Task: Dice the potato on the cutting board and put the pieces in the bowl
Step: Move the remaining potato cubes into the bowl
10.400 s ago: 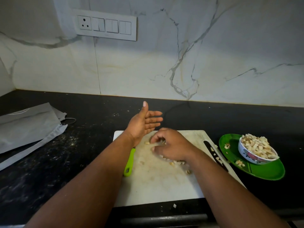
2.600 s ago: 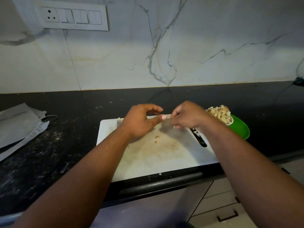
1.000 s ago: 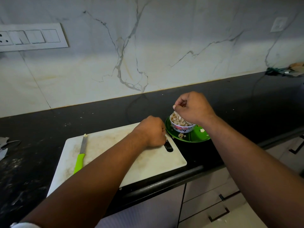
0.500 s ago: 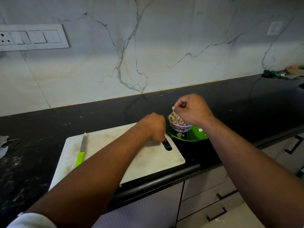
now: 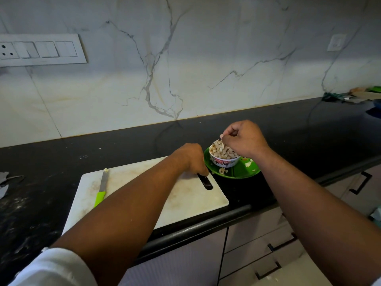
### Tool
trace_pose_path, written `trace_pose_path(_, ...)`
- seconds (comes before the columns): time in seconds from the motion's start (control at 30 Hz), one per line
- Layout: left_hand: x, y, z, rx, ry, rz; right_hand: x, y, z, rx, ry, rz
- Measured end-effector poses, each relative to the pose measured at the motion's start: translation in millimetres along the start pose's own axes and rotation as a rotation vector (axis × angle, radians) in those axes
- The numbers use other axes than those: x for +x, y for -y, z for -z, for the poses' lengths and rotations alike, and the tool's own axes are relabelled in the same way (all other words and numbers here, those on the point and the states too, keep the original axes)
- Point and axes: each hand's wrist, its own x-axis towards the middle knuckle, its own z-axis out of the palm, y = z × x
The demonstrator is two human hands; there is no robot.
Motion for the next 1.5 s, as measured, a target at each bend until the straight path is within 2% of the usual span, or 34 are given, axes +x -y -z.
trace_pose_path(0.17,-0.6,10.9,11.7,-0.188,-0.048,0.04,0.6,-9.8,15.5,0.007,-0.011,-0.034)
trace_pose_path(0.33,4.1,-2.3,36.1,-0.541,-0.331,-0.001,3.6,-14.0,19.2,0.037,-0.021,-0.071)
trace_pose_path(0.4,7.6,-18.9,41.2,-0.592,-0.386,-0.051,5.4,-11.3,17.6,0.038,-0.018,-0.069)
trace_pose_path(0.67,27.7,-38.6,36.2,-0.445,-0.357,-0.119,16.6,-20.2,16.2,-0.075,0.098,-0.105)
trace_pose_path(0.8,23.1,-35.4,37.6,-0.528,-0.374,-0.132,16.8,-19.6,16.1,-0.1,0.078,-0.099)
trace_pose_path(0.9,14.3,-27.8,42.0,-0.631,-0.329,-0.168,14.3,-12.2,16.7,-0.111,0.03,-0.081)
trace_pose_path(1.0,-1.6,-7.4,50.6,-0.711,-0.278,-0.172,8.6,3.7,11.9,-0.082,-0.064,0.016)
trace_pose_path(1.07,-16.7,17.3,53.5,-0.758,-0.305,-0.148,1.1,22.3,0.1,-0.005,-0.069,0.087)
trace_pose_path(1.17,-43.9,63.9,46.7,-0.898,-0.358,-0.088,-14.6,52.7,-32.0,0.072,0.049,0.165)
trace_pose_path(1.3,-75.0,123.4,24.7,-1.03,-0.461,0.028,-33.1,82.3,-89.4,0.08,0.306,0.189)
trace_pose_path(1.43,-105.8,158.5,5.3,-1.066,-0.613,0.173,-47.6,106.3,-135.3,-0.208,0.466,0.174)
trace_pose_path(1.5,-113.4,164.2,-7.3,-1.087,-0.608,0.208,-52.3,116.0,-145.3,-0.351,0.543,0.2)
